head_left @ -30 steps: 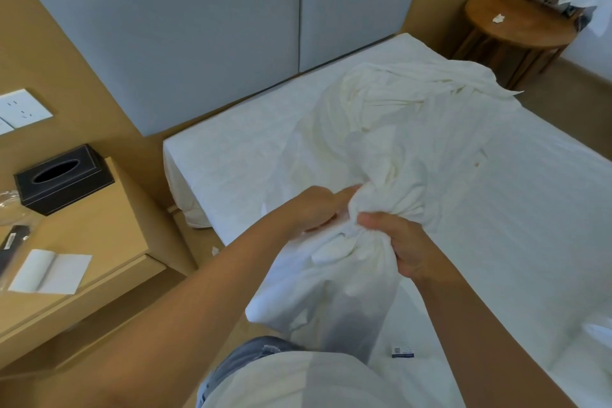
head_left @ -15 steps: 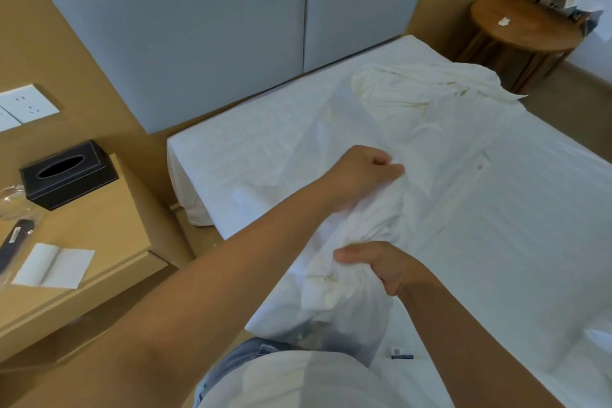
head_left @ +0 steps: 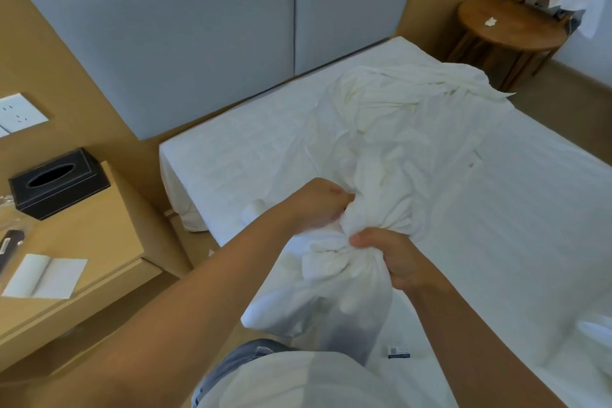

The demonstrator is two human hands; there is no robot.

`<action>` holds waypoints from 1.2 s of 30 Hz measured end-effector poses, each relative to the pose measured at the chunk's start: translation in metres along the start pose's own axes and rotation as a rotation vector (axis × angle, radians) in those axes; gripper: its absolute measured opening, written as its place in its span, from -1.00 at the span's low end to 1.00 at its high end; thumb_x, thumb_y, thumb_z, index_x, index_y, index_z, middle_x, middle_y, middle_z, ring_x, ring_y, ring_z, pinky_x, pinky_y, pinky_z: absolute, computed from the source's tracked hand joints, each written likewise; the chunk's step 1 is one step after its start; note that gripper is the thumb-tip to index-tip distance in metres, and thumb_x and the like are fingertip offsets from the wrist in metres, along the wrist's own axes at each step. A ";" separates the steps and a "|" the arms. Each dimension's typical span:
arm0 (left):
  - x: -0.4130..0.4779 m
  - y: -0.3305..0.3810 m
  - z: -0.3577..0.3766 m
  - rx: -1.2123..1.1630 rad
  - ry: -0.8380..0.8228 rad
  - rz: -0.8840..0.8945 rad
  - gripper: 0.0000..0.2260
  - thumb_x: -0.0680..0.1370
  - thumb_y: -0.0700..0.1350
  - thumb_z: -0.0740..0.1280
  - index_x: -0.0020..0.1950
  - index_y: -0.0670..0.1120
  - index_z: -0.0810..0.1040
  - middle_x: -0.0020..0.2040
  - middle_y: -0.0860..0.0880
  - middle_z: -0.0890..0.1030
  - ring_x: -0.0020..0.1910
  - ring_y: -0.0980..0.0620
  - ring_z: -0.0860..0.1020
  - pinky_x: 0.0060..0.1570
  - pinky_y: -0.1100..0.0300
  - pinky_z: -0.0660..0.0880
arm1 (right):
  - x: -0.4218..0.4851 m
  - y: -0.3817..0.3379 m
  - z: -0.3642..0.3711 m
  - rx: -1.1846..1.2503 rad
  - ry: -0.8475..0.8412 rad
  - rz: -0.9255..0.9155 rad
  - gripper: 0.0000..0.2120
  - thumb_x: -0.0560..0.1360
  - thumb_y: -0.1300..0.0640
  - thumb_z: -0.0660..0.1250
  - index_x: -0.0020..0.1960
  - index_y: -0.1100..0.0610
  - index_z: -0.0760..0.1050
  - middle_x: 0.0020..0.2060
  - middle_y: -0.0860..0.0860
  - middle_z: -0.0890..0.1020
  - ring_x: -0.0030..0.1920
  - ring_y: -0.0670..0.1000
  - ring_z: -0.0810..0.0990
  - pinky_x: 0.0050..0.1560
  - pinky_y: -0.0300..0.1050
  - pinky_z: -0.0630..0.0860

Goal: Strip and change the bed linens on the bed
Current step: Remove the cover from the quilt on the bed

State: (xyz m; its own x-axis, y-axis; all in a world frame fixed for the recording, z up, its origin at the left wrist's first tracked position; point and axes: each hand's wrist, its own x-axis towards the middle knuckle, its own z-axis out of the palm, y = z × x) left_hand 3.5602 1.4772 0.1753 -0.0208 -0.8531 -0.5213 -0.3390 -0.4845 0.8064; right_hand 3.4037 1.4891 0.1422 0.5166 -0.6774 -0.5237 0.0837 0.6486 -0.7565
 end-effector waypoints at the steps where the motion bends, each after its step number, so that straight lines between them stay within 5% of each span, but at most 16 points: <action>1: 0.000 0.002 0.000 -0.009 0.027 0.029 -0.72 0.51 -0.12 0.29 -0.38 -0.09 0.33 -0.43 0.01 0.32 -0.43 0.07 0.28 -0.37 0.27 0.27 | 0.000 0.001 0.002 -0.006 0.008 -0.002 -0.60 0.14 0.25 0.39 -0.01 0.21 0.55 -0.17 0.10 0.66 -0.13 0.11 0.64 -0.16 -0.04 0.56; 4: 0.000 0.003 0.004 -0.095 0.126 0.072 -0.67 0.52 -0.25 0.25 -0.43 -0.09 0.31 -0.55 0.10 0.34 -0.53 0.16 0.28 -0.53 0.40 0.25 | 0.000 0.002 0.008 -0.008 0.029 -0.040 -0.60 0.14 0.23 0.39 -0.02 0.20 0.57 -0.15 0.11 0.66 -0.12 0.12 0.63 -0.15 -0.04 0.54; 10: -0.001 0.002 0.010 -0.267 0.286 0.155 -0.84 0.54 -0.16 0.33 -0.22 -0.15 0.45 -0.39 -0.02 0.38 -0.42 0.08 0.32 -0.43 0.35 0.32 | 0.002 -0.005 0.010 0.178 0.040 -0.198 -0.66 0.18 0.25 0.36 -0.05 0.13 0.63 -0.13 0.08 0.70 -0.13 0.10 0.68 -0.22 -0.07 0.60; 14: -0.003 0.012 0.015 -0.341 0.291 0.186 -0.85 0.52 -0.28 0.25 -0.23 -0.31 0.47 -0.31 -0.10 0.45 -0.32 0.02 0.39 -0.31 0.15 0.37 | 0.001 -0.004 0.013 -0.005 0.016 -0.037 -0.79 0.11 0.22 0.39 -0.26 0.12 0.67 -0.27 0.07 0.68 -0.27 0.06 0.68 -0.31 -0.13 0.57; 19: -0.003 0.015 0.024 -0.230 0.299 0.311 -0.83 0.55 -0.26 0.23 -0.11 -0.39 0.50 -0.25 -0.13 0.47 -0.24 0.00 0.38 -0.20 0.11 0.36 | -0.002 0.003 0.009 -0.102 -0.086 0.180 -0.39 -0.07 0.11 0.53 -0.01 0.12 0.57 -0.23 0.09 0.69 -0.19 0.10 0.68 -0.20 -0.02 0.57; 23: -0.006 0.013 0.034 -0.322 0.296 0.299 -0.83 0.55 -0.27 0.25 -0.13 -0.36 0.54 -0.29 -0.10 0.49 -0.28 0.03 0.41 -0.25 0.16 0.39 | -0.004 0.005 0.003 -0.043 -0.099 0.192 -0.49 -0.05 0.18 0.52 -0.09 0.11 0.61 -0.23 0.09 0.70 -0.22 0.08 0.69 -0.25 -0.05 0.60; 27: -0.008 0.009 0.032 -0.382 0.214 0.252 -0.84 0.57 -0.17 0.27 -0.11 -0.09 0.64 -0.14 -0.04 0.64 -0.13 -0.02 0.59 -0.05 0.10 0.54 | -0.002 0.008 -0.004 0.090 -0.035 0.090 -0.77 0.14 0.29 0.42 -0.21 0.17 0.69 -0.19 0.14 0.69 -0.18 0.11 0.69 -0.21 -0.04 0.61; 30: -0.008 -0.008 0.032 -0.303 0.207 0.216 -0.89 0.55 -0.02 0.31 -0.02 0.00 0.60 -0.10 0.03 0.60 -0.10 0.07 0.56 0.00 0.17 0.50 | -0.001 0.004 -0.009 0.190 -0.011 0.028 -0.72 0.15 0.30 0.37 -0.16 0.20 0.69 -0.16 0.18 0.68 -0.16 0.16 0.68 -0.20 -0.01 0.61; 32: -0.006 -0.020 0.028 -0.161 0.209 0.131 -0.75 0.53 0.12 0.30 -0.03 -0.05 0.56 -0.14 0.05 0.56 -0.14 0.06 0.52 -0.05 0.21 0.45 | 0.000 0.002 -0.011 0.230 -0.016 0.017 -0.62 0.13 0.29 0.38 -0.05 0.23 0.65 -0.10 0.21 0.66 -0.11 0.20 0.66 -0.15 0.02 0.60; 36: -0.008 -0.026 0.012 -0.150 0.059 -0.131 -0.44 0.44 0.37 0.23 -0.01 -0.14 0.55 -0.03 -0.02 0.62 -0.03 -0.03 0.59 0.08 0.09 0.50 | 0.000 0.004 -0.010 0.231 -0.061 0.041 -0.73 0.23 0.26 0.33 -0.11 0.22 0.69 -0.12 0.19 0.68 -0.13 0.17 0.68 -0.21 -0.03 0.62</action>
State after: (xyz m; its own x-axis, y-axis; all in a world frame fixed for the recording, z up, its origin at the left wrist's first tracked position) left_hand 3.5578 1.4988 0.1553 0.0711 -0.7889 -0.6104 -0.1911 -0.6113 0.7679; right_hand 3.3954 1.4881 0.1357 0.5737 -0.6312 -0.5220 0.2506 0.7420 -0.6217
